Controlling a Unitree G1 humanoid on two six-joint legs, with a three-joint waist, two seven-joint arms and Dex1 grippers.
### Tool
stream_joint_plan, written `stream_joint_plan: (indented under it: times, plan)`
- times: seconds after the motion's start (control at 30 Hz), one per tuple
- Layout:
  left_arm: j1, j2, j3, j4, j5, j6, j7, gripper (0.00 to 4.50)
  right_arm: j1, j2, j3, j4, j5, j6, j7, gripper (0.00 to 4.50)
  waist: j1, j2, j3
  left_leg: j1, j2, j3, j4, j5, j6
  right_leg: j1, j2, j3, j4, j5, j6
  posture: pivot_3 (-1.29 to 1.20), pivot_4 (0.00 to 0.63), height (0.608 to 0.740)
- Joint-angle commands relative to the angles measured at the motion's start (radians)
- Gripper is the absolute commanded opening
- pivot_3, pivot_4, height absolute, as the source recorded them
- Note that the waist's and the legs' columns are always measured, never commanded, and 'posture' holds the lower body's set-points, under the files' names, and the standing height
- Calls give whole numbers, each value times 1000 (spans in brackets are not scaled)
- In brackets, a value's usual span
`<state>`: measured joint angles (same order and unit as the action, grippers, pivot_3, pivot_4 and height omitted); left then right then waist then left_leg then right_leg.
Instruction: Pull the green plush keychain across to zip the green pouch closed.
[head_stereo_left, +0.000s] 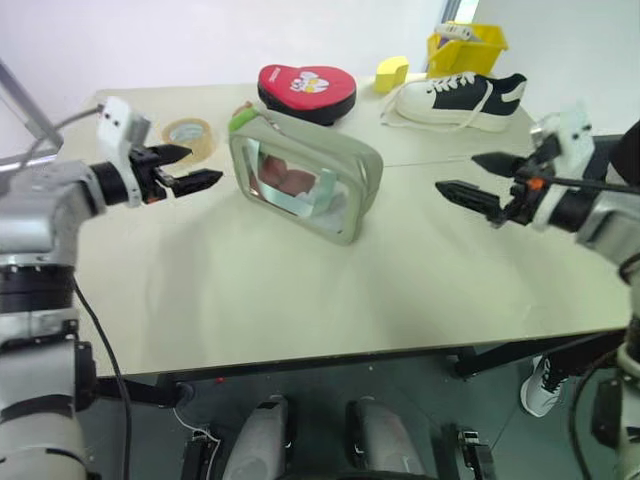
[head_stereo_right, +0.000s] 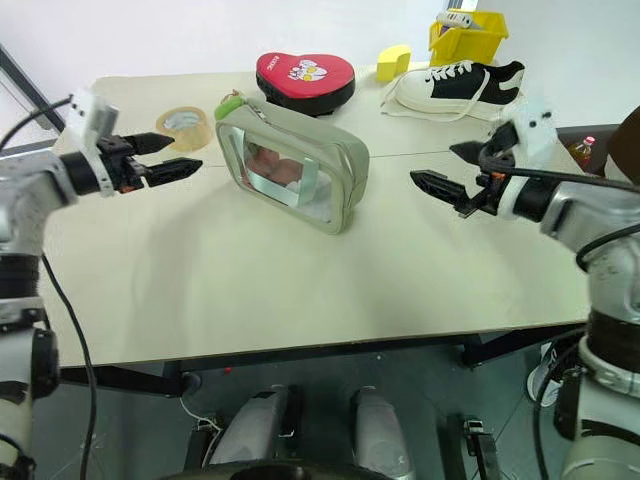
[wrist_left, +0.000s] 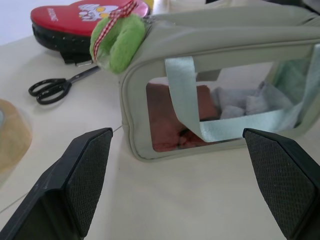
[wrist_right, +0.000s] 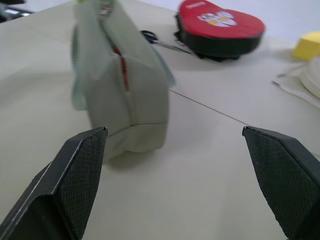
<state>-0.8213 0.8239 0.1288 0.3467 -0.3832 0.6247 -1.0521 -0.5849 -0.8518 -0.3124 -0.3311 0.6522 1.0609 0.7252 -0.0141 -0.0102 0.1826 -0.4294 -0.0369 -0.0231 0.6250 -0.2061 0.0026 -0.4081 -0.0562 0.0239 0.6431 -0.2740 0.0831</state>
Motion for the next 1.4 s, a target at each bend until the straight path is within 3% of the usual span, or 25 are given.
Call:
stream_joint_plan:
  times: [0.03, 0.2, 0.57, 0.8, 0.97, 1.1, 1.4]
  plan:
    - [-41, 18, 2, 49, 13, -53, -28, 4455, -13, -20, 14, -5, 1, -15, -3, 4500, 0, 0, 0, -1, 0, 0, 0, 0, 0, -1, 0, 0, 0, 0, 0, 0, 150, 740]
    - [-68, -12, 19, 114, 35, -109, 24, 4455, -10, -12, 34, 0, -15, -37, -26, 4500, 4, 0, 0, -20, -1, 1, 6, 0, 0, -19, -1, 0, 4, 3, 4, 0, 150, 740]
    - [-67, -17, 15, 91, 17, -105, -9, 4455, -35, -32, 56, -4, -9, -44, -27, 4500, 2, 0, 0, -21, -1, 2, 7, 0, 0, -20, -1, -1, 6, 3, 5, 0, 150, 740]
    - [-37, -24, -16, -91, -35, -15, -65, 4455, -165, 1, 188, 30, -48, -58, -37, 4500, -1, 0, 0, -21, -1, 2, 7, 0, 0, -20, -1, -1, 7, 3, 5, 0, 150, 740]
    - [-2, -10, -26, -235, -74, 34, -86, 4455, -364, 123, 343, 212, -175, -127, -78, 4500, -7, 0, 0, -19, -1, 3, 7, 1, 0, -20, -1, 0, 9, 3, 5, 0, 150, 740]
    - [39, -12, 11, -348, -118, 76, -46, 4455, -556, 289, 491, 442, -277, -223, -42, 4500, -10, 0, 0, -17, -1, 5, 6, 1, -1, -20, -1, 0, 11, 3, 5, 0, 150, 740]
    - [109, -13, 83, -476, -181, 176, 97, 4455, -706, 496, 587, 803, -420, -395, 44, 4500, -3, 0, 0, -16, -2, 5, 8, 2, -2, -20, -1, -1, 14, 4, 6, 0, 150, 740]
